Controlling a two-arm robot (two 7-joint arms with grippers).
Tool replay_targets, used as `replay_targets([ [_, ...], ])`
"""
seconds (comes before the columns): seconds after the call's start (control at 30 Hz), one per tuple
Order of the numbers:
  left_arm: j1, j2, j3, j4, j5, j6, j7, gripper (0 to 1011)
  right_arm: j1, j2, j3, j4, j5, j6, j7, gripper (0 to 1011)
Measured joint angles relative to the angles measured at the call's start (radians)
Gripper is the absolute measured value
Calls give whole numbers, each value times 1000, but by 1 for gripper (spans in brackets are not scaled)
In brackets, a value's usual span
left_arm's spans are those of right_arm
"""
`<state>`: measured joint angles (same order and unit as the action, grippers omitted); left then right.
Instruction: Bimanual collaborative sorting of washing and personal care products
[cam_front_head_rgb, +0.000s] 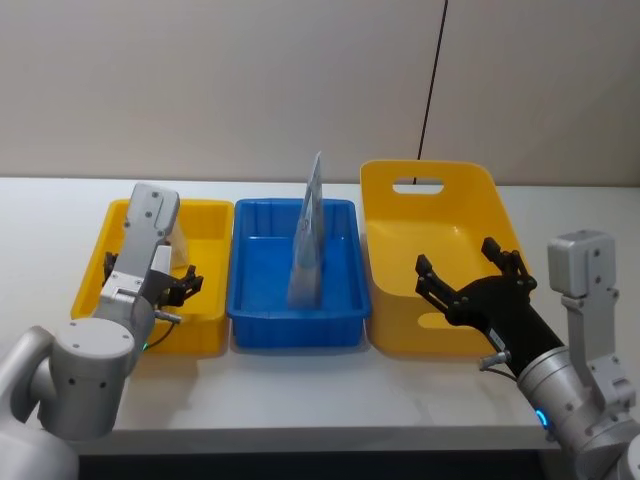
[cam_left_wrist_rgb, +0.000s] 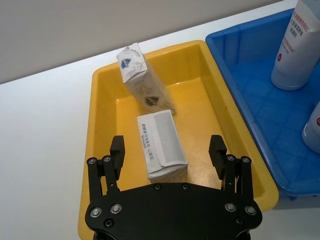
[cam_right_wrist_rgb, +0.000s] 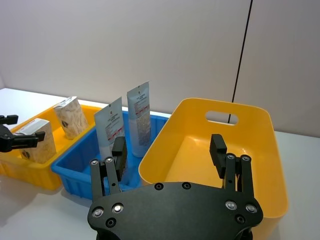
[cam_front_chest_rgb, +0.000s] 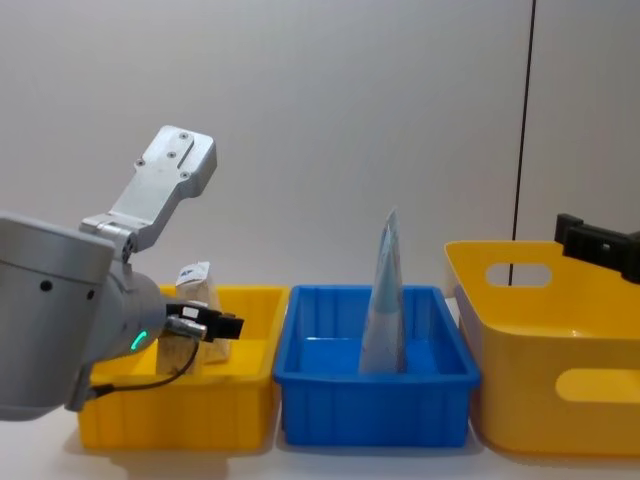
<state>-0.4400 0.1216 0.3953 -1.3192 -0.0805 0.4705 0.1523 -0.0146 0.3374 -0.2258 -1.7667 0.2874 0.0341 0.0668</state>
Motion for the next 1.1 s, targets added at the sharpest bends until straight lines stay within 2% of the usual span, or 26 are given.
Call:
replay_targets([
  [0.53, -31, -22, -8, 52, -1, 29, -19, 1002, 0, 0, 0, 0, 0, 0, 0, 1002],
  [0.7, -34, -26, -12, 59, 7, 31, -10, 919, 0, 0, 0, 0, 0, 0, 0, 1002],
  [0.77, -34, -28, -13, 61, 9, 31, -7, 818, 0, 0, 0, 0, 0, 0, 0, 1002],
  [0.87, -34, -31, -15, 63, 15, 31, 0, 765, 0, 0, 0, 0, 0, 0, 0, 1002],
  [1.03, -31, -34, -20, 65, 23, 28, 11, 587, 0, 0, 0, 0, 0, 0, 0, 1002],
  [1.1, -30, -36, -22, 66, 25, 27, 15, 547, 0, 0, 0, 0, 0, 0, 0, 1002],
])
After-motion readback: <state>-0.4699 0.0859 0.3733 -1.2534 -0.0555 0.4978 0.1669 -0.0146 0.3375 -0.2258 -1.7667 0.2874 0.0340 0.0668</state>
